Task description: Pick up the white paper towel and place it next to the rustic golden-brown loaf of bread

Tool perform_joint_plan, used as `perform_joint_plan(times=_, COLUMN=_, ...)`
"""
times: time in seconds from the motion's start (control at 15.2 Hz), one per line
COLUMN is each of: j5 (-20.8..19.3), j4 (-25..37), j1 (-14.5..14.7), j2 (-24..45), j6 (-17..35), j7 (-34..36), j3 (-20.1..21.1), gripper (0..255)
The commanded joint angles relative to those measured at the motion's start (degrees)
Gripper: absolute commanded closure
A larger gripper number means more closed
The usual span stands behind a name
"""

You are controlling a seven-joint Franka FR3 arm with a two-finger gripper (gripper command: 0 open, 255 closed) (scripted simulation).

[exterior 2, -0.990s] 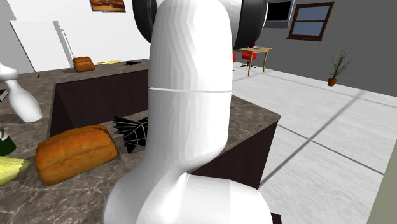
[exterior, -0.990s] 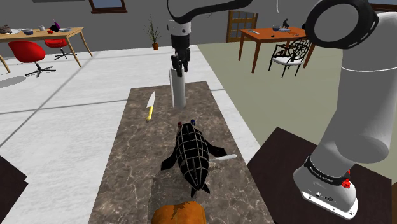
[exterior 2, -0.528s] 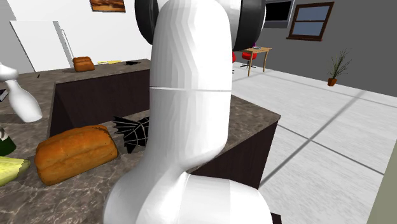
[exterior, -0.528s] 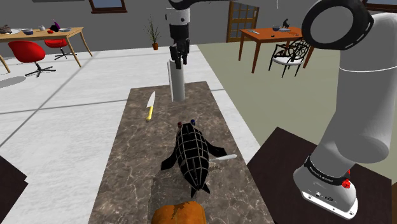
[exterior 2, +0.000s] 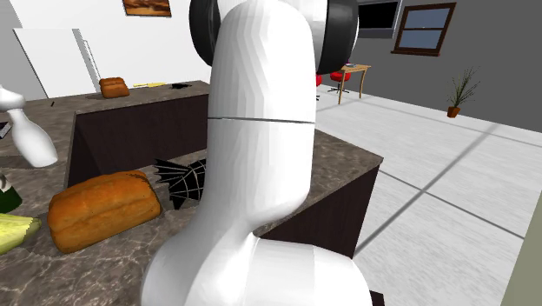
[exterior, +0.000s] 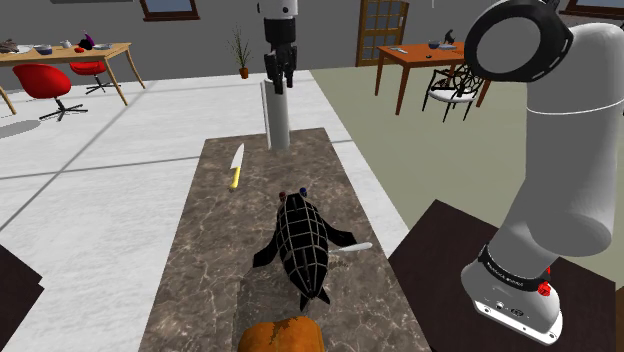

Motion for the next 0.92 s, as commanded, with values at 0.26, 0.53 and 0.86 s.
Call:
perform_joint_plan(times=0.26, j5=-0.2, j4=11.7, j1=0.2, j2=4.1, j6=-7.6, j7=0.1, j3=0.0, gripper=255)
perform_joint_plan(times=0.53, j5=0.0, j4=3.3, j1=0.9, j2=-2.1, j6=-5.4, j7=1.3, j3=0.4, gripper=255)
perform_joint_plan(times=0.86, j5=0.6, j4=-13.8, j1=2.7, j2=-14.9, j6=-0.9, j7=4.6, j3=1.7, gripper=255)
